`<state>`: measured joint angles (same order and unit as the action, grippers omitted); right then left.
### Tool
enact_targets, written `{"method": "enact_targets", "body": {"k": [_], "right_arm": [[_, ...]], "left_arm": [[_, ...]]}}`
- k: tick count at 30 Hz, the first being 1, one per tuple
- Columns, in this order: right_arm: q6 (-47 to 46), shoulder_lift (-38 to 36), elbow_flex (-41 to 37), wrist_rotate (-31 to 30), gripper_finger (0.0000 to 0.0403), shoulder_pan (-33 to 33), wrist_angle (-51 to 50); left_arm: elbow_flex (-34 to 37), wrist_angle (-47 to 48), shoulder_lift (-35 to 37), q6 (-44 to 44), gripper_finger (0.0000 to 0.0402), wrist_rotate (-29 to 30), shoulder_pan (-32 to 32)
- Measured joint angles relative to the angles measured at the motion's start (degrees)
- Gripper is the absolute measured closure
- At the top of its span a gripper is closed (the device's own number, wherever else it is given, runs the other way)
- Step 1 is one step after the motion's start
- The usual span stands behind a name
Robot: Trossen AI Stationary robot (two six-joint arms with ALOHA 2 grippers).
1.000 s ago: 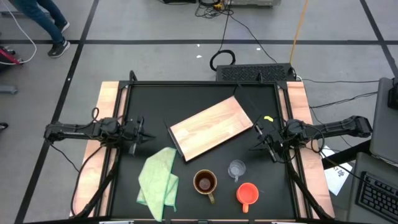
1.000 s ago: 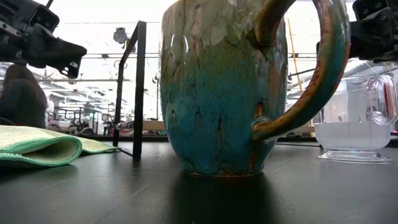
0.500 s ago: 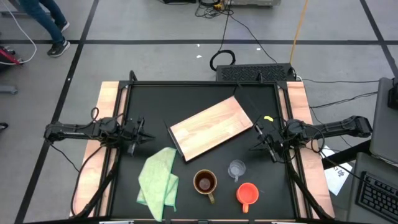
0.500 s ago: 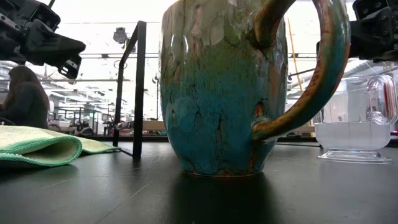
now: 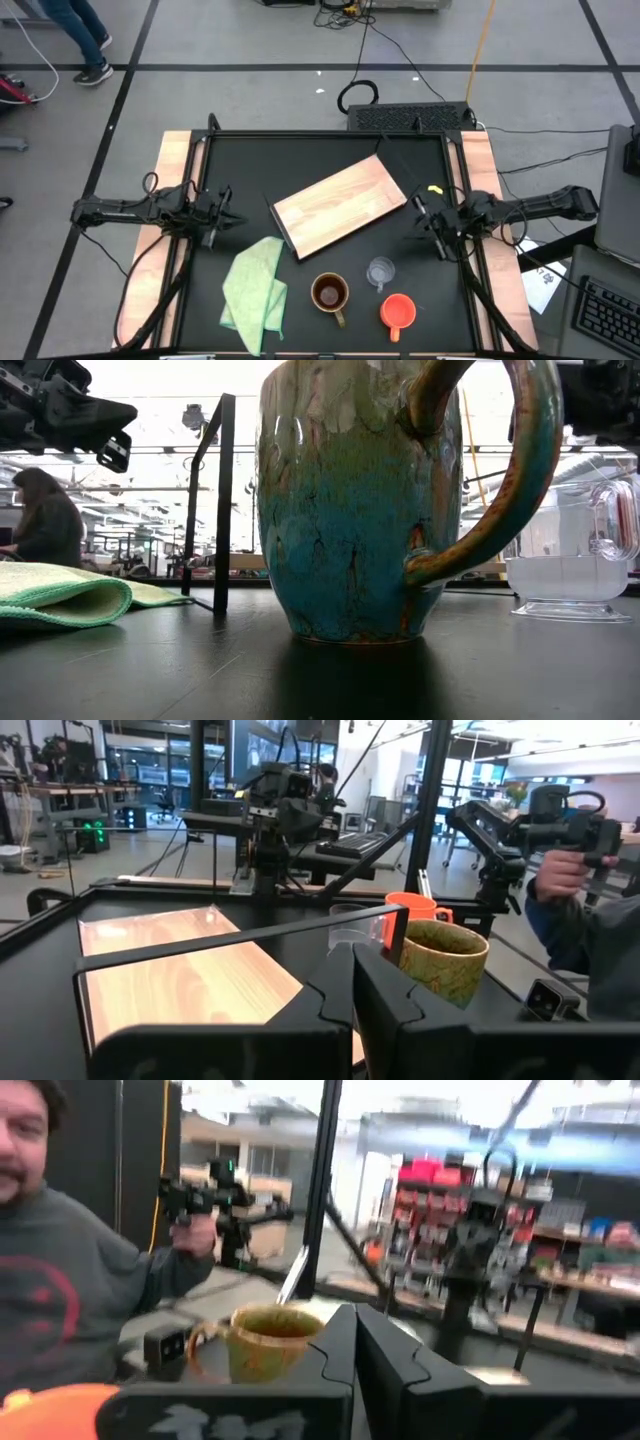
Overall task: Stack small to large cups/mugs on shelf
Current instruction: Put the green mug on the shelf
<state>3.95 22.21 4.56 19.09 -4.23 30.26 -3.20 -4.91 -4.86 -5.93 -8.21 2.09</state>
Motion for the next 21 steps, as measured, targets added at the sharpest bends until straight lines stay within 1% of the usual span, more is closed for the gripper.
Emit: {"method": "enact_targets", "body": {"k": [4, 8, 11, 18, 21], "right_arm": [[0.11, 2.18, 4.28, -1.12, 0.0403, 0.04, -2.08], [-0.21, 6.52, 8.67, -1.15, 0.0403, 0.02, -6.04], [-0.22, 10.27, 11.34, -1.20, 0.0403, 0.02, -6.92], [-0.24, 19.89, 16.84, -1.06, 0.0403, 0.02, -6.99], [-0.25, 24.07, 20.11, -0.98, 0.0403, 0.00, -8.57]], "left_arm": [[0.00, 0.00, 0.00, -0.24, 0.0398, 0.60, -0.01], [0.00, 0.07, 0.00, -0.47, 0.0385, 0.64, 0.00], [0.00, 0.20, 0.00, -0.49, 0.0379, 0.71, 0.00], [0.00, 0.26, 0.00, -0.41, 0.0378, 0.73, 0.00], [0.00, 0.28, 0.00, 0.02, 0.0378, 0.75, -0.01]]}}
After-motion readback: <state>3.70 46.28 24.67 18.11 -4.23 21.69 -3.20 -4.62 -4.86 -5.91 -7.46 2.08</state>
